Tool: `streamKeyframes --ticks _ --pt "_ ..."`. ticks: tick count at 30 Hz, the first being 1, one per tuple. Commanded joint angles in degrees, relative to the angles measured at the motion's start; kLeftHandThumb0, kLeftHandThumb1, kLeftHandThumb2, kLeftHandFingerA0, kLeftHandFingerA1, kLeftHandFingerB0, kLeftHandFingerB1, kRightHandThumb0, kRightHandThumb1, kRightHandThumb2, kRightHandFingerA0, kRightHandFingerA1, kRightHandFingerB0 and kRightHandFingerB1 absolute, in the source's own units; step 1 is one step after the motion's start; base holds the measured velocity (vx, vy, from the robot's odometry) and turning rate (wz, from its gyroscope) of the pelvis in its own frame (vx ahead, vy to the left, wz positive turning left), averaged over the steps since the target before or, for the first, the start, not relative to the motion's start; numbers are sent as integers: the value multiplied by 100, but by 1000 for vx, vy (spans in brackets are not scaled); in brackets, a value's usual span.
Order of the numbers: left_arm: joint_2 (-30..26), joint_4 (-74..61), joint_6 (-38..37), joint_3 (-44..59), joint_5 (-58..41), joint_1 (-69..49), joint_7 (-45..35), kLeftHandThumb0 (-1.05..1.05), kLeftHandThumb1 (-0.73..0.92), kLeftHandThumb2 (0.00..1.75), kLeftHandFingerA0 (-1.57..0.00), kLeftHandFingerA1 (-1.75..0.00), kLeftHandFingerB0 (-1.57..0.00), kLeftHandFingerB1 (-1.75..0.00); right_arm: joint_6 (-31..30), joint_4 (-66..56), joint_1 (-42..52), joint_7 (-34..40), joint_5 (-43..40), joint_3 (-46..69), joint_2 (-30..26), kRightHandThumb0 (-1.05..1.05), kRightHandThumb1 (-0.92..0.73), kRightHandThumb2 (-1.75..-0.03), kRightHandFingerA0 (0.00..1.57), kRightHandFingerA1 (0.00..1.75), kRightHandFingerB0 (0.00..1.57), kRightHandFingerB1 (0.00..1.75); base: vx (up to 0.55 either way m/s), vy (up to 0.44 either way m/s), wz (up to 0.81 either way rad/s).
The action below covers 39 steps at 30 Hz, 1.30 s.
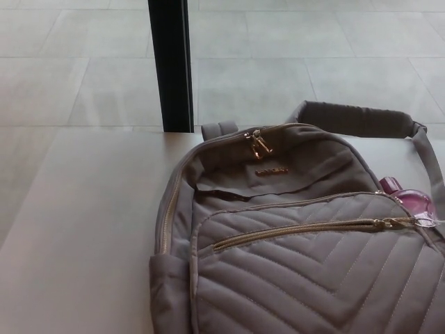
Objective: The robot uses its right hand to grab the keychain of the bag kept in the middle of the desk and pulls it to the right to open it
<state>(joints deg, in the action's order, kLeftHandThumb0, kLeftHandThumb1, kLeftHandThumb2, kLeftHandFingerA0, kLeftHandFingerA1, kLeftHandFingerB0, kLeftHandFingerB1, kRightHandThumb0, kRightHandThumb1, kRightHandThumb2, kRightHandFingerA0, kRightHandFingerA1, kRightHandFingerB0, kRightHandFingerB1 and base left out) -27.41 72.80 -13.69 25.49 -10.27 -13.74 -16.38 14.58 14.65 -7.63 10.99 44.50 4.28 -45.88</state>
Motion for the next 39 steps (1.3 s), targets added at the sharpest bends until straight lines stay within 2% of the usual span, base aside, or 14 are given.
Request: streamKeyframes --ticks 1,7,8,17,18,19,22,24,25,28,29,31,35,39 --pt "-20 54 -43 15 -42 -38 5 -86 92 80 -57 -50 -51 -42 -95 89 -106 146 26 95 -355 -19 -52 -97 89 175 73 152 0 0 0" --pt "-19 61 -7 38 -68 -58 -23 -86 92 80 -60 -50 -52 -41 -124 297 -133 410 80 87 -507 -13 -55 -88 106 166 71 133 0 0 0" --pt "-21 60 -5 36 -66 -66 -31 -92 83 93 -56 -54 -46 -45 -78 372 -126 429 33 96 -522 -18 -51 -87 86 175 70 150 0 0 0" --pt "-32 54 -31 -8 -7 -102 19 -85 92 81 -57 -49 -50 -40 148 1281 -53 739 -116 51 -724 -25 -58 -86 89 175 65 158 0 0 0" --pt "-31 47 -31 19 -44 -112 -48 -87 92 80 -56 -49 -49 -40 98 1180 48 601 -209 79 -679 -22 -62 -86 112 169 75 131 0 0 0" --pt "-27 43 -25 31 -62 -112 -72 -87 92 80 -56 -49 -49 -40 86 1114 103 515 -281 89 -647 -28 -67 -77 89 175 76 124 0 0 0" --pt "-10 48 -9 46 -73 -100 -20 -88 92 79 -59 -49 -51 -40 159 991 222 548 -311 50 -599 -25 -65 -79 89 175 71 137 0 0 0" --pt "5 105 51 65 -85 -61 -2 -88 92 79 -57 -49 -50 -41 157 735 438 235 -458 31 -586 -29 -67 -72 90 175 73 116 0 0 0" --pt "-3 87 24 40 -57 -79 10 -91 85 91 -55 -53 -47 -45 58 633 481 54 -457 -10 -599 -41 -70 -60 95 151 56 42 0 0 0" --pt "-16 61 -63 -1 -16 -126 -6 -88 92 84 -57 -50 -46 -41 -96 312 632 -570 -514 -130 -699 -74 -69 -61 81 111 17 27 0 0 0" --pt "-20 71 -44 1 -20 -115 -19 -87 92 79 -56 -49 -50 -42 -438 -7 720 -995 -505 -153 -688 -86 -55 -94 21 54 0 7 0 0 0" --pt "-24 67 -56 -27 9 -113 -7 -88 92 82 -58 -50 -50 -40 -600 -145 753 -1182 -497 -163 -672 -102 -63 -101 8 33 0 0 0 0 0" --pt "-2 63 -49 -17 -24 -130 -87 -88 92 80 -55 -49 -49 -40 -924 -387 951 -1445 -509 -35 -691 -105 -67 -106 25 28 0 0 0 0 0" --pt "20 22 -4 -1 -47 -120 -36 -87 92 81 -56 -49 -51 -40 -1008 -140 1270 -1265 -1028 598 -607 -105 -63 -106 2 33 0 0 0 0 0"
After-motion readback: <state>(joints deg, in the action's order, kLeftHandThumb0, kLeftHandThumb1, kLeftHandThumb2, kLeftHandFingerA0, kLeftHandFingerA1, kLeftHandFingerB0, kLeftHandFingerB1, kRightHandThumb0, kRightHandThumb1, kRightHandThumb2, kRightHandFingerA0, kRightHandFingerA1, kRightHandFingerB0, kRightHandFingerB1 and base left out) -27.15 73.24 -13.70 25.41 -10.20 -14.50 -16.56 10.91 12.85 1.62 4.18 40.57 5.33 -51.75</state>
